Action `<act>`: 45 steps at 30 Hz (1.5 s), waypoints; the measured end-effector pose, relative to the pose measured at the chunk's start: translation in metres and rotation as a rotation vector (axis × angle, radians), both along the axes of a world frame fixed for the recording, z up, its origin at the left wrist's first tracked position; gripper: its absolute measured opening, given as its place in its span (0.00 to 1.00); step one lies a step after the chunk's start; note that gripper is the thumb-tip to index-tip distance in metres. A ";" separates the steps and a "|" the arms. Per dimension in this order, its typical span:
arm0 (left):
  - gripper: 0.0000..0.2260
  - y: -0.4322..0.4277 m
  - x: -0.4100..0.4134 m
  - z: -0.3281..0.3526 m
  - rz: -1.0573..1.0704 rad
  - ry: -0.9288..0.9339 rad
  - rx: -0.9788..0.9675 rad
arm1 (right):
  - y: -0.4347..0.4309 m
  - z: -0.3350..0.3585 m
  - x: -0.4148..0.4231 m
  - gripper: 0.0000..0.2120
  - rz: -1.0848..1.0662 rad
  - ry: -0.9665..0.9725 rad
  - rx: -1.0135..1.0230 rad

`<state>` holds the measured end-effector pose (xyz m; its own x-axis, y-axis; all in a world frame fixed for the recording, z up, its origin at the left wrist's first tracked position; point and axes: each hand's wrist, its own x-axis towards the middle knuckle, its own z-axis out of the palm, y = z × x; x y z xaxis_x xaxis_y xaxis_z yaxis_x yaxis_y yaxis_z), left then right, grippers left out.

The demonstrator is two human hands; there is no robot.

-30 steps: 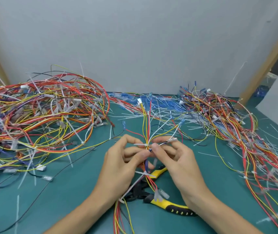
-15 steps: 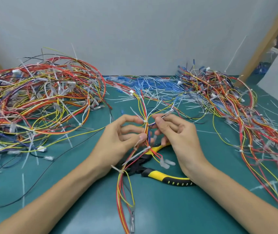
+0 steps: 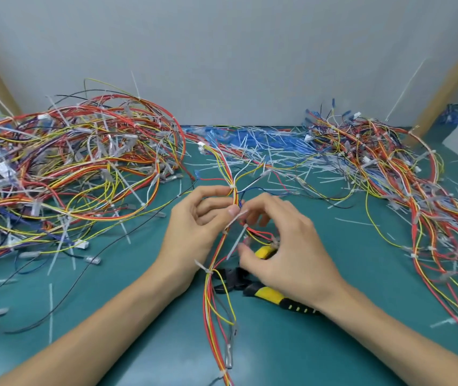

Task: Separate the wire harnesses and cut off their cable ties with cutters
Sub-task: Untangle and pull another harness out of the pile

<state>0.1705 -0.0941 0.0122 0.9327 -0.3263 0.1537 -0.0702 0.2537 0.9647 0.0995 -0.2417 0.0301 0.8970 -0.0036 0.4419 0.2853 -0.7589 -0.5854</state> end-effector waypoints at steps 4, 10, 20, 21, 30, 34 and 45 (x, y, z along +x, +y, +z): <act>0.12 -0.001 -0.002 0.001 -0.009 -0.011 0.008 | 0.000 -0.001 0.000 0.09 -0.097 -0.042 -0.018; 0.12 0.000 -0.005 0.001 0.022 -0.023 0.014 | -0.007 -0.002 0.007 0.06 -0.112 0.124 0.411; 0.22 0.000 -0.005 0.002 -0.127 -0.073 0.036 | -0.013 -0.005 0.008 0.06 -0.128 0.158 0.577; 0.23 0.000 -0.005 0.001 -0.134 -0.080 0.043 | -0.013 -0.005 0.008 0.06 -0.125 0.146 0.590; 0.26 -0.001 -0.001 -0.004 -0.137 -0.094 0.051 | -0.013 -0.005 0.009 0.07 -0.086 0.107 0.625; 0.26 -0.002 -0.002 -0.005 -0.123 -0.125 0.082 | -0.014 -0.004 0.010 0.07 -0.104 0.097 0.675; 0.27 0.000 -0.003 0.001 -0.168 -0.067 -0.019 | -0.014 -0.004 0.008 0.07 -0.050 0.095 0.669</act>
<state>0.1673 -0.0945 0.0127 0.8528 -0.4727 0.2219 -0.0898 0.2859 0.9541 0.1074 -0.2561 0.0262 0.9233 -0.2916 0.2498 0.1837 -0.2357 -0.9543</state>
